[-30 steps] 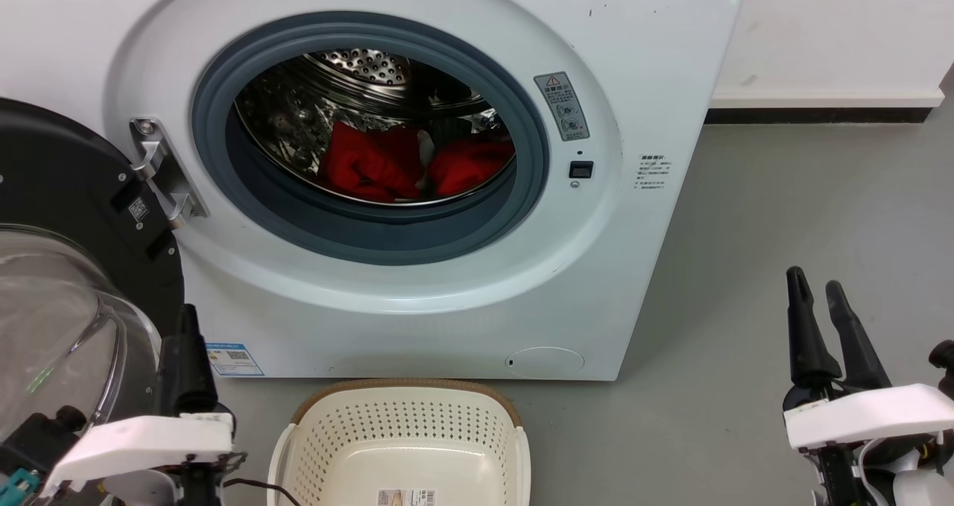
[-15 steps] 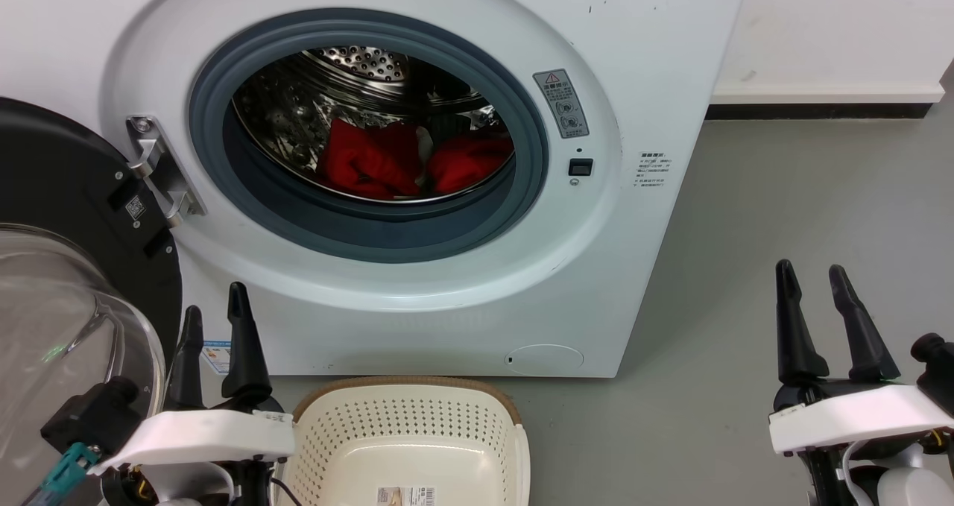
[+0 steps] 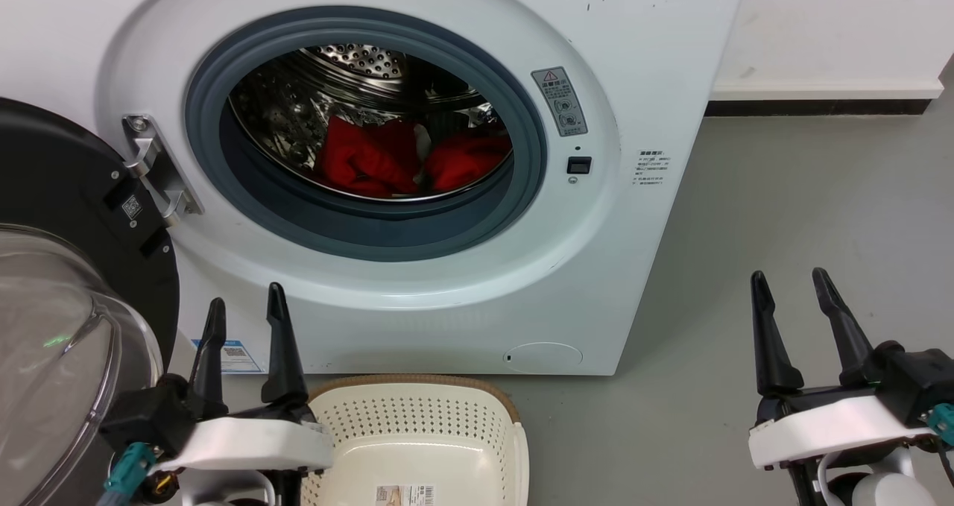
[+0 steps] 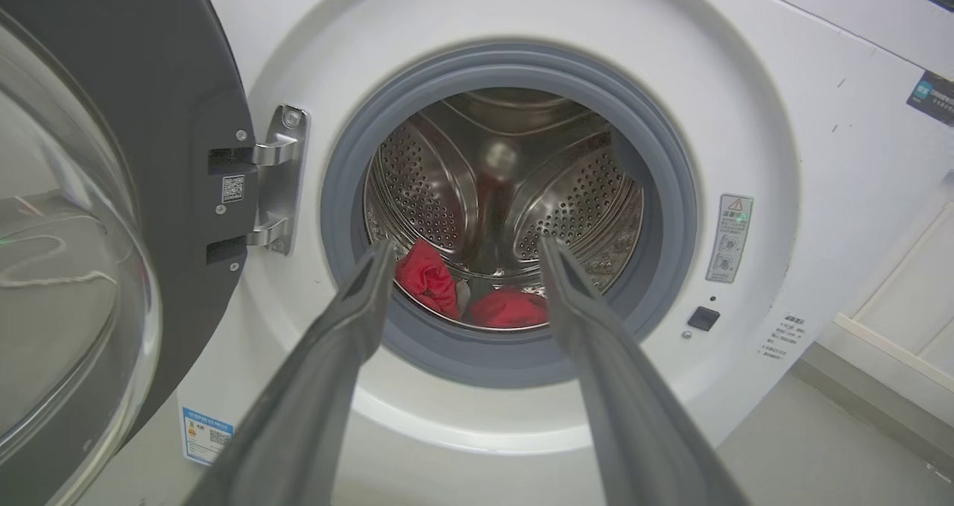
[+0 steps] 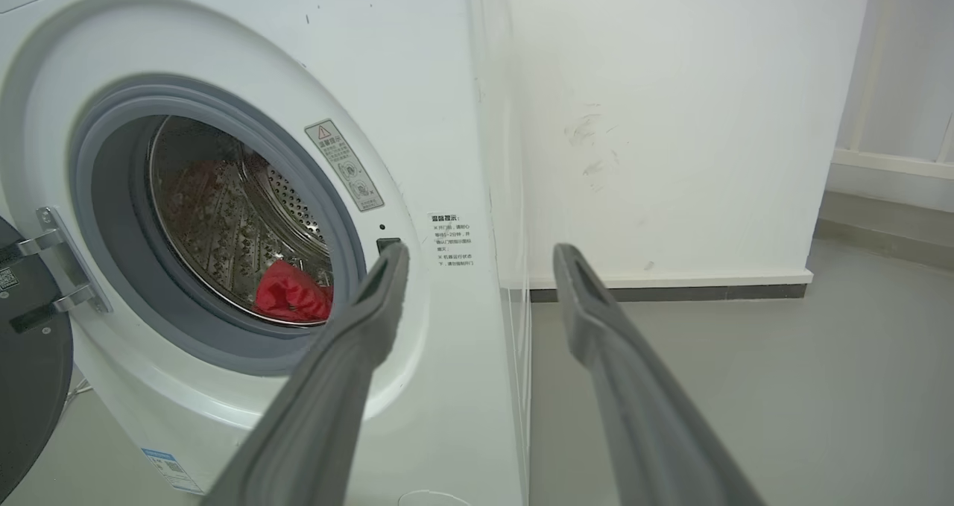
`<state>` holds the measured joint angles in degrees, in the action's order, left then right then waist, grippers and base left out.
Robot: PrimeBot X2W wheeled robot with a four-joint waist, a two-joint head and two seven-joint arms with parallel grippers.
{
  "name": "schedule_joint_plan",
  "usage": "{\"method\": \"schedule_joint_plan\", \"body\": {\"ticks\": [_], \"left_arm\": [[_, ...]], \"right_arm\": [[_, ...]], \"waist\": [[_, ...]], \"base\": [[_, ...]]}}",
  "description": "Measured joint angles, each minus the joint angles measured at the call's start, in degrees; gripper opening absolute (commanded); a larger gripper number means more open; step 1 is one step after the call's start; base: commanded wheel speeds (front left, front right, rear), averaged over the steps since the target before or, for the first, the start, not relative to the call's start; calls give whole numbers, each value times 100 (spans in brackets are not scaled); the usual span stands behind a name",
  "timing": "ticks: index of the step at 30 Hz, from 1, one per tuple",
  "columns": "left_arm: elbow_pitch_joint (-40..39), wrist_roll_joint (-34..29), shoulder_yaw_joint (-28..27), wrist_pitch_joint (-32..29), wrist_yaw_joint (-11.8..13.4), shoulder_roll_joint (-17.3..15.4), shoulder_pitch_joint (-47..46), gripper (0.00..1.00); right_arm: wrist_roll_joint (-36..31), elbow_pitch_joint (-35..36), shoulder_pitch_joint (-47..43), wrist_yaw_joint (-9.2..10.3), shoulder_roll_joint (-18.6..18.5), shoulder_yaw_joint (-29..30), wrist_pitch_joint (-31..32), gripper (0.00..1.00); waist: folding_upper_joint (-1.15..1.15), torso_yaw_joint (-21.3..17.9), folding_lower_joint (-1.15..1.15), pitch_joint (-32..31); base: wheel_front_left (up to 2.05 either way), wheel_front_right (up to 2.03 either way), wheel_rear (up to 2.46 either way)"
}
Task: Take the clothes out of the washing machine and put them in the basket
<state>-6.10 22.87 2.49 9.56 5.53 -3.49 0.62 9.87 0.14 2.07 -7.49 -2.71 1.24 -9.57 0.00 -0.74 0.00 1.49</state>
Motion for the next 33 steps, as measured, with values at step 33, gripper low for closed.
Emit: {"method": "schedule_joint_plan", "body": {"ticks": [33], "left_arm": [[891, -1581, 583, 400, -52, -221, 210, 100]], "right_arm": [[-1124, -837, -99, -2, -8, -136, -398, 100]], "waist": [[0, -44, 0, -54]], "base": [[0, 0, 0]]}}
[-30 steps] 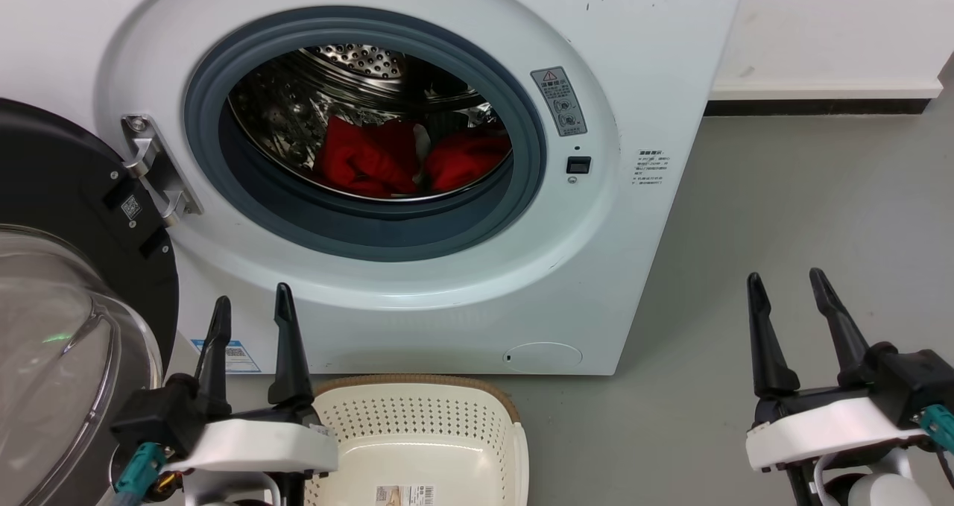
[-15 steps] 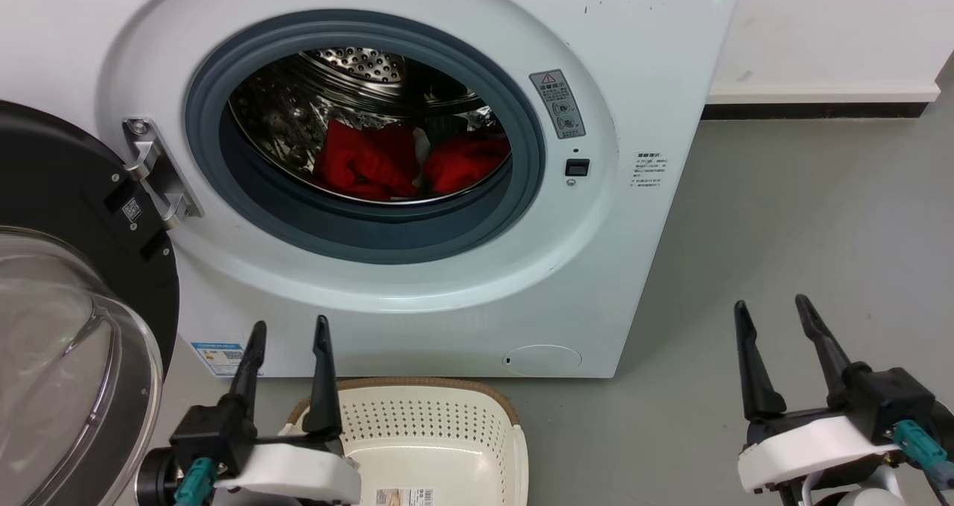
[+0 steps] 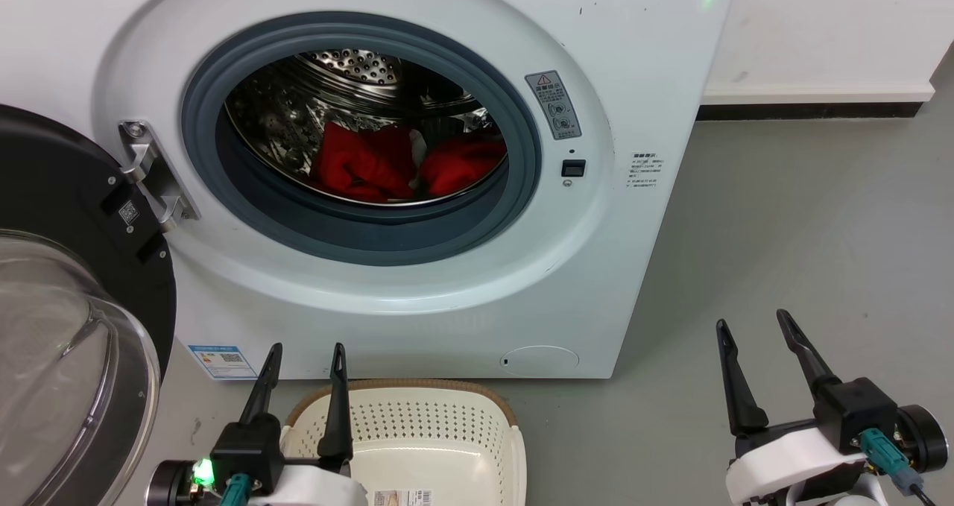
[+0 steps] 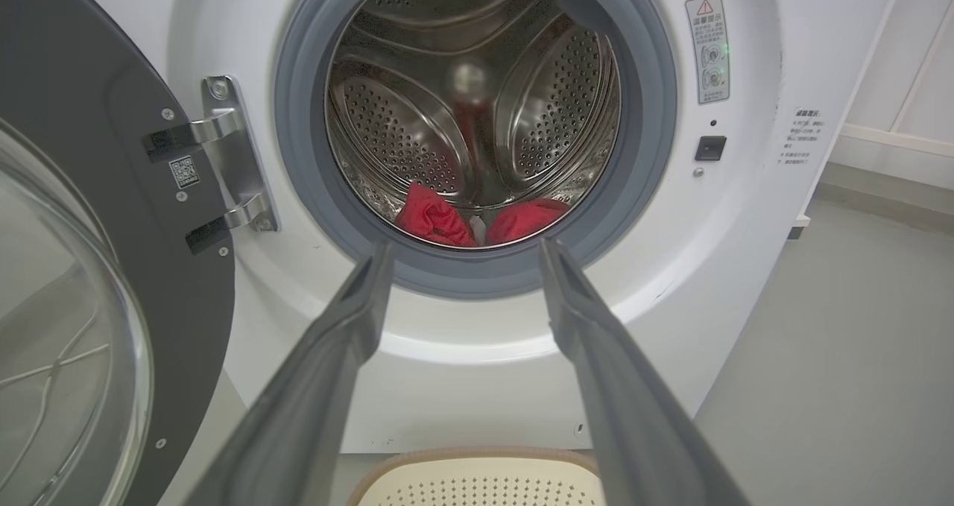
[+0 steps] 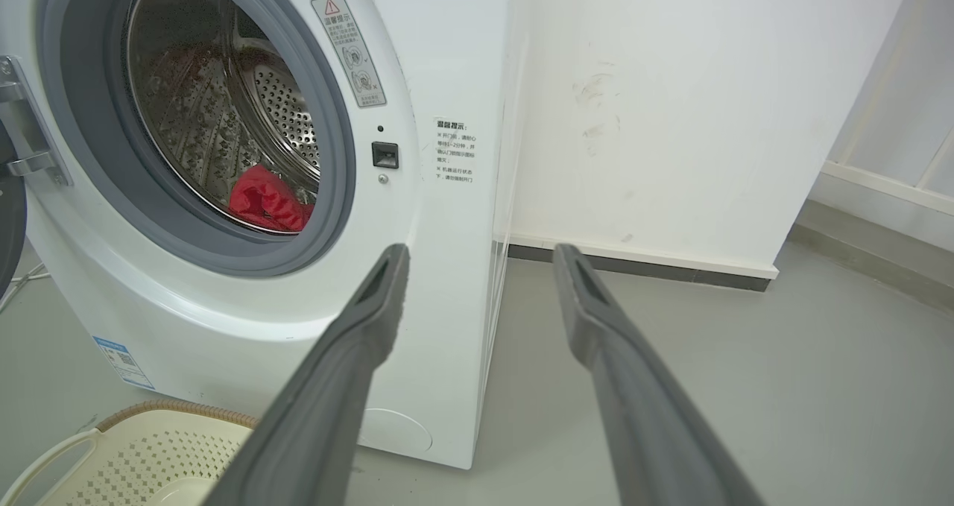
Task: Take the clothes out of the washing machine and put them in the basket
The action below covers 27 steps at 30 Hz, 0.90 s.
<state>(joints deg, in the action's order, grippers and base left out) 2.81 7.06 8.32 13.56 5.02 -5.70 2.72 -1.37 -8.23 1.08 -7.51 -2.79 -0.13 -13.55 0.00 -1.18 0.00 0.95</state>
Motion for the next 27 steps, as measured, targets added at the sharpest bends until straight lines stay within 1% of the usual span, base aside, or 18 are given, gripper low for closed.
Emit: {"method": "schedule_joint_plan", "body": {"ticks": [7, 15, 27], "left_arm": [[181, -285, 5, 75, 60, 24, 27, 100], [97, -511, -68, 135, 77, 78, 32, 100], [76, -557, -134, 143, 21, 127, 47, 100]], "right_arm": [[-183, 1, 0, 0, 0, -23, -66, 100], [-164, -42, 0, 0, -1, 21, -151, 100], [-92, -70, 4, 0, -1, 32, -152, 100]], "waist": [[0, -6, 0, 0], [0, 7, 0, 17], [0, 0, 0, 55]], "base": [[0, 0, 0], [0, 0, 0], [0, 0, 0]]}}
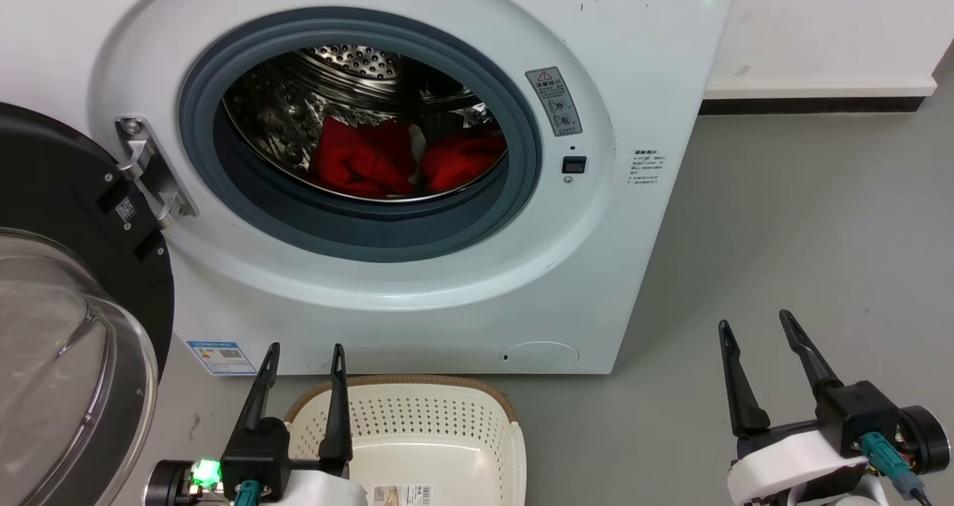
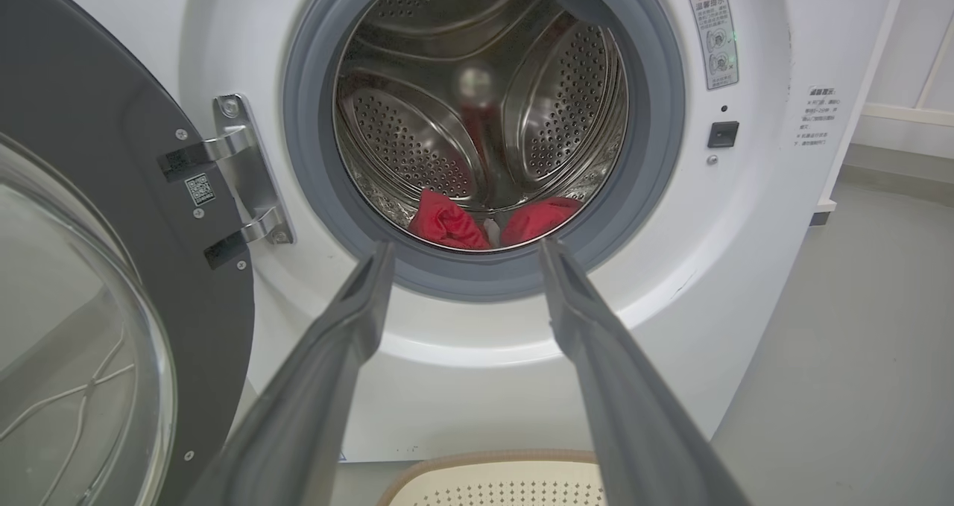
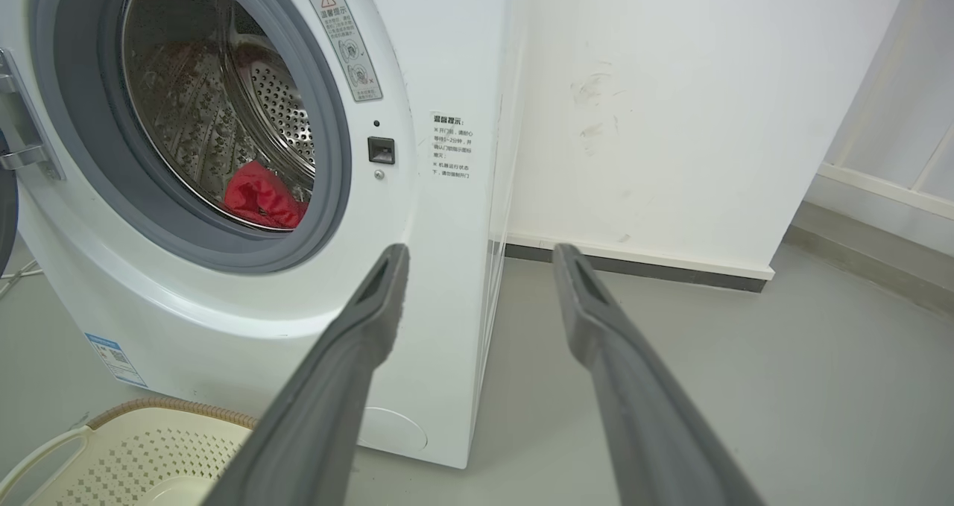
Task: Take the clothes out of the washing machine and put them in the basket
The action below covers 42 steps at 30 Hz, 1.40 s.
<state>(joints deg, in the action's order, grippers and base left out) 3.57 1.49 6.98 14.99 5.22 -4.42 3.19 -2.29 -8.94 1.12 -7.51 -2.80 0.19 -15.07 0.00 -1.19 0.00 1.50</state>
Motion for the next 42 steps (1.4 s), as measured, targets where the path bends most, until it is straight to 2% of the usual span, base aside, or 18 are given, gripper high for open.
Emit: {"method": "schedule_joint_plan", "body": {"ticks": [6, 12, 16, 21, 26, 34, 42], "left_arm": [[36, 18, -35, 8, -93, 4, -20, 100], [155, -20, -133, 8, -276, -160, -491, 100], [267, -32, -272, 9, -490, -501, -1211, 100], [957, -42, -442, -21, -829, -1068, -2426, 100], [1523, 16, -501, -747, -1031, -1548, -4177, 100], [2632, -318, -35, -2286, -1188, -2142, -6672, 100], [3698, -726, 586, -3704, -1256, -2831, -8443, 100]], "right_arm": [[51, 19, 96, 0, 0, -7, 0, 100], [238, 170, 435, 0, -3, -14, -1, 100], [366, 309, 736, 0, -5, -74, -1, 100], [589, 363, 984, 0, -13, -126, -1, 100], [764, 444, 1224, 0, -13, -176, -1, 100], [1089, 499, 1527, 0, -13, -409, -1, 100], [1268, 582, 1655, 0, -14, -746, -1, 100]], "waist": [[0, -51, 0, 169], [0, -190, 0, 664], [0, -330, -1, 1205], [0, -559, -1, 1956], [0, -824, -1, 2694], [0, -1244, -2, 3640], [0, -1780, -2, 4181]], "base": [[0, 0, 0], [0, 0, 0], [0, 0, 0], [0, 0, 0], [0, 0, 0], [0, 0, 0], [0, 0, 0]]}}
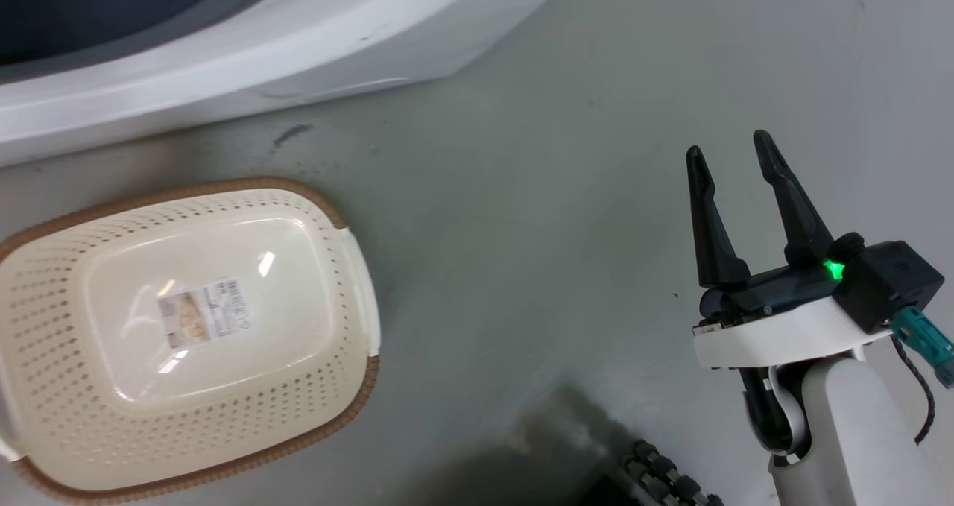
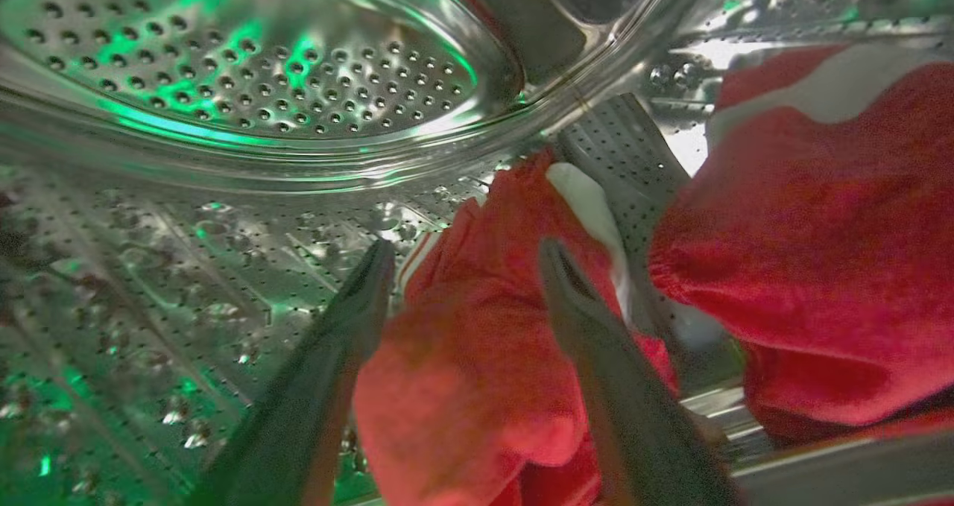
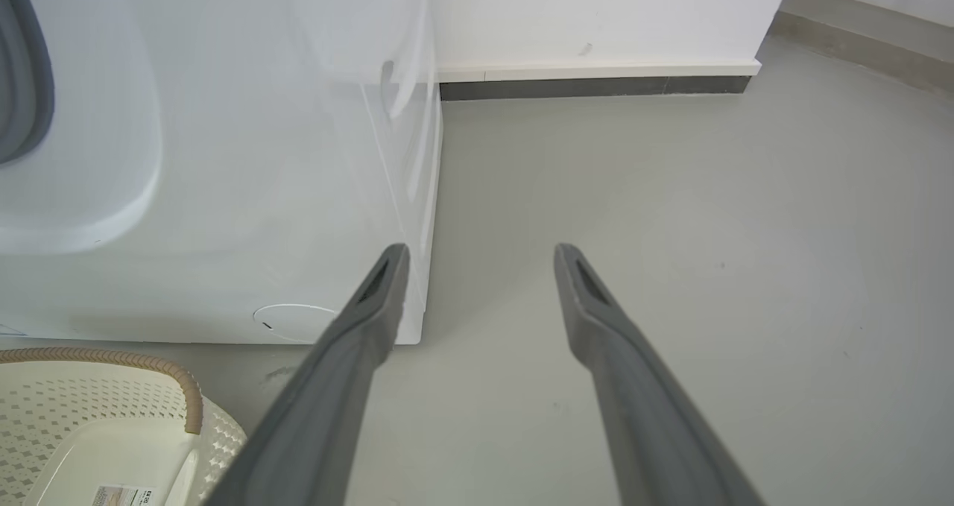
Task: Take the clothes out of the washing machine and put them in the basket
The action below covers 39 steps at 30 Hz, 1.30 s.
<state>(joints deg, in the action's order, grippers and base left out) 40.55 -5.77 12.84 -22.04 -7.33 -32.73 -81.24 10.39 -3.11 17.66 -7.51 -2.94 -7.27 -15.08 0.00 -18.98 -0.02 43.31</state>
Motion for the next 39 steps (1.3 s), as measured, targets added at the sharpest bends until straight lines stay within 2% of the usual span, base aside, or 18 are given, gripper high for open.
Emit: {"method": "schedule_joint_plan", "body": {"ticks": [5, 10, 17, 22, 28, 29, 30, 33, 39], "left_arm": [[466, 323, 789, -959, -10, -207, -713, 100], [634, 1006, 1697, -1894, -15, -541, -1127, 100], [398, 1677, 2581, -2648, -15, -1276, -1480, 100], [261, 2034, 2818, -2936, -16, -1573, -1555, 100], [163, 2327, 2933, -3201, -15, -1731, -1562, 100], [154, 2369, 2933, -3258, -15, -1736, -1569, 70], [132, 2386, 2963, -3298, -15, -1745, -1591, 0], [57, 2535, 3036, -3407, -19, -1763, -1590, 0], [-29, 2502, 3060, -3002, 36, -1804, -1591, 0]], "right_arm": [[120, 8, -1, 0, -1, -149, 0, 100], [241, 42, 13, 0, 2, -338, 0, 100], [379, 81, 23, 0, 3, -485, 0, 100], [421, 79, 34, 0, 3, -503, 0, 100], [454, 79, 113, 0, 3, -533, 0, 100], [463, 79, 116, 0, 3, -532, 0, 100], [464, 80, 120, 0, 3, -531, 0, 100], [469, 80, 125, 0, 3, -534, 0, 100], [469, 43, 127, 0, 3, -525, 0, 100]], "waist": [[0, -207, 0, 291], [0, -354, 1, 487], [0, -503, 1, 661], [0, -556, 1, 754], [0, -586, 1, 825], [0, -585, 1, 833], [0, -583, 1, 841], [0, -572, 1, 854], [0, -552, 1, 805]], "base": [[0, 0, 0], [0, 0, 0], [0, 0, 0], [0, 0, 0], [0, 0, 0], [0, 0, 0], [0, 0, 0], [0, 0, 0], [0, 0, 0]]}}
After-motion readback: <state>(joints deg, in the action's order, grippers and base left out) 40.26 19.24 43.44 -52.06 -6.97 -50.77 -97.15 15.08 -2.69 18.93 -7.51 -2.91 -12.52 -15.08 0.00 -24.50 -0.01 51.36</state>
